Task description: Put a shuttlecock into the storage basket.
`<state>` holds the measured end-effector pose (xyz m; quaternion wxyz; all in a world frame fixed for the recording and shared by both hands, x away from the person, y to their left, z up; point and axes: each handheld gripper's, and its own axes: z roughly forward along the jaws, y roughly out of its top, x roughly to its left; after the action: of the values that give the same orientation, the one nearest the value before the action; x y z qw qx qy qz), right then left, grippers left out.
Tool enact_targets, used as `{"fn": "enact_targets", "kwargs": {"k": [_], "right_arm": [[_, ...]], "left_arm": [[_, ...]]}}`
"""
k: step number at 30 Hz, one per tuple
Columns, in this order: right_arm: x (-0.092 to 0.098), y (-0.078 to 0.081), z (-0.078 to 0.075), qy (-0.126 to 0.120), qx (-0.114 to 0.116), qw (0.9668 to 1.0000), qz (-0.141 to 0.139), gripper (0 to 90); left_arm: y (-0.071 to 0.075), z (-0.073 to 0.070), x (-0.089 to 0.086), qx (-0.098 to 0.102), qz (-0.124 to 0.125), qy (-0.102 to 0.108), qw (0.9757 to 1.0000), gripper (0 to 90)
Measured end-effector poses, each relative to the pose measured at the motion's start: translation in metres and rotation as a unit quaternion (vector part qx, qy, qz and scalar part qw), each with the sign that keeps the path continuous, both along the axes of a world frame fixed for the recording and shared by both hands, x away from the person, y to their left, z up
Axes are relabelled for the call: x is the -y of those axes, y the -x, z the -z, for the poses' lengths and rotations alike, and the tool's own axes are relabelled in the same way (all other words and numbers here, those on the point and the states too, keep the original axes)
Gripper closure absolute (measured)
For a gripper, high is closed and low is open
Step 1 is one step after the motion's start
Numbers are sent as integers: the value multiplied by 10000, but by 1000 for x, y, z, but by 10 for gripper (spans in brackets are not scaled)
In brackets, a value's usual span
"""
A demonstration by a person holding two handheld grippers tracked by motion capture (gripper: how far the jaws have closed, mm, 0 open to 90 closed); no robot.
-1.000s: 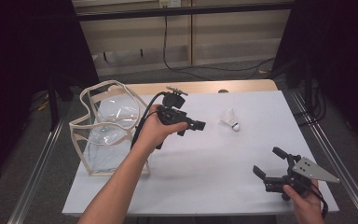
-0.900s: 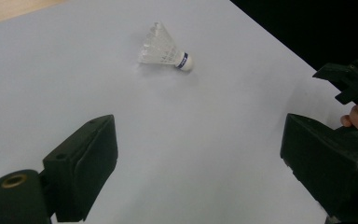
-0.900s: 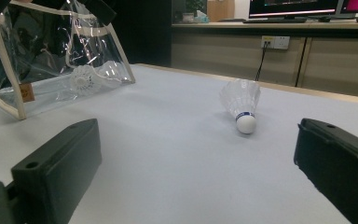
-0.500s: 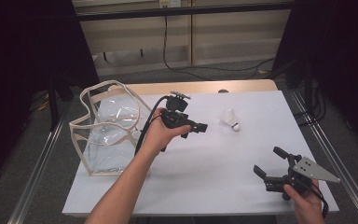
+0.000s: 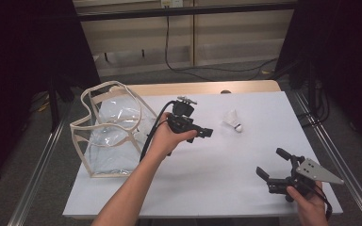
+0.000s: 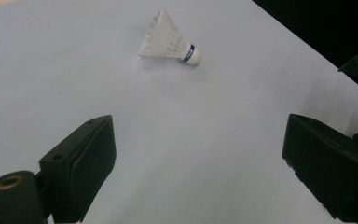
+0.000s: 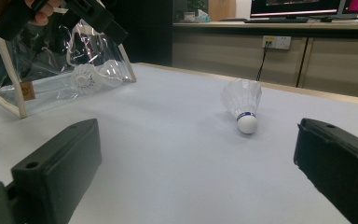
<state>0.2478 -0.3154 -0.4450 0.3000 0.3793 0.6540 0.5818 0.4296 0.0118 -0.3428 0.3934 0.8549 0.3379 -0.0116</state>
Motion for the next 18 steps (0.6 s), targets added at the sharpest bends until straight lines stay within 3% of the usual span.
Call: {"fn": "enact_targets", "kwargs": {"k": [18], "right_arm": [[0, 0, 0, 8, -4, 10000, -6, 6]], "left_arm": [[-2, 14, 7, 38, -8, 56, 10000, 86]]}}
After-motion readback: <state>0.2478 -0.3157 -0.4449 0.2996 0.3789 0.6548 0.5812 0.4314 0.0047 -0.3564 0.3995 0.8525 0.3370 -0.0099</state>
